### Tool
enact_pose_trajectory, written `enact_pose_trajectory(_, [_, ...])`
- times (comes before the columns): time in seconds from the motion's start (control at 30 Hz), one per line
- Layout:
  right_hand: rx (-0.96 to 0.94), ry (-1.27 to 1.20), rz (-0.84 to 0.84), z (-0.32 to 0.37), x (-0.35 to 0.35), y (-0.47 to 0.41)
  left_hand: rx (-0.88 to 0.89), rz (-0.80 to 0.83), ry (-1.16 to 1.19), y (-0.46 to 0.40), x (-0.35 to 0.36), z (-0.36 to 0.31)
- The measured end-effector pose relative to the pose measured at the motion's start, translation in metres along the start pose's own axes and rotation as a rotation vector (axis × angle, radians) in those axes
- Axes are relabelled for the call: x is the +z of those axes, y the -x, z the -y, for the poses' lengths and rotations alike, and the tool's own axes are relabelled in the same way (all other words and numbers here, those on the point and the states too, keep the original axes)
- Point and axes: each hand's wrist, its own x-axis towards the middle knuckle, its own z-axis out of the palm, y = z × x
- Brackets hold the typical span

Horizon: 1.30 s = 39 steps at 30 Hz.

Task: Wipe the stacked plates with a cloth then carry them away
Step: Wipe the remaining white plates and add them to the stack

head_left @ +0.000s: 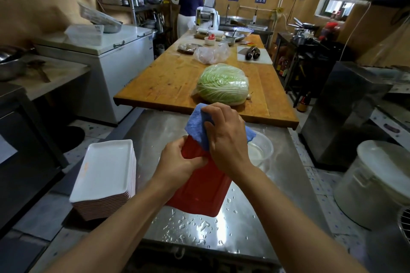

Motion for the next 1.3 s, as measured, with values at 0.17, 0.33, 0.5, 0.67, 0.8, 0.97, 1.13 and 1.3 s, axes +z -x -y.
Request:
enact_pose_trajectory(0.17, [0.11, -0.09, -0.023, -0.03, -0.003, 0.016, -0.058, -0.034, 0.192, 0.002, -0.008, 0.0])
enact_pose_trajectory(0.33, [0.299, -0.205, -0.016, -0.028, 0.0, 0.019, -0.133, -0.074, 0.311, 0.001, 0.0, -0.001])
enact_pose_trajectory(0.5, [0.444, -0.14, 0.053, -0.018, 0.005, 0.037, -0.231, -0.179, 0.497, -0.009, 0.008, -0.005])
enact_pose_trajectory(0.67, [0.5, -0.215, 0.085, -0.015, 0.002, 0.064, -0.23, -0.274, 0.602, -0.023, 0.01, -0.008])
enact_pose_trajectory(0.8, [0.646, -0.366, 0.069, -0.024, -0.007, 0.053, -0.244, -0.307, 0.643, -0.023, 0.02, -0.005])
enact_pose_trajectory(0.97, [0.672, -0.51, 0.039, -0.036, -0.02, 0.039, -0.222, -0.136, 0.625, -0.023, 0.014, -0.005])
enact_pose_trajectory(1.13, [0.502, -0.544, 0.181, -0.049, -0.041, 0.032, -0.136, -0.055, 0.499, -0.038, -0.021, -0.024])
enact_pose_trajectory(1.3, [0.421, -0.524, 0.385, -0.062, -0.057, 0.028, -0.134, 0.273, -0.043, -0.049, -0.05, -0.032])
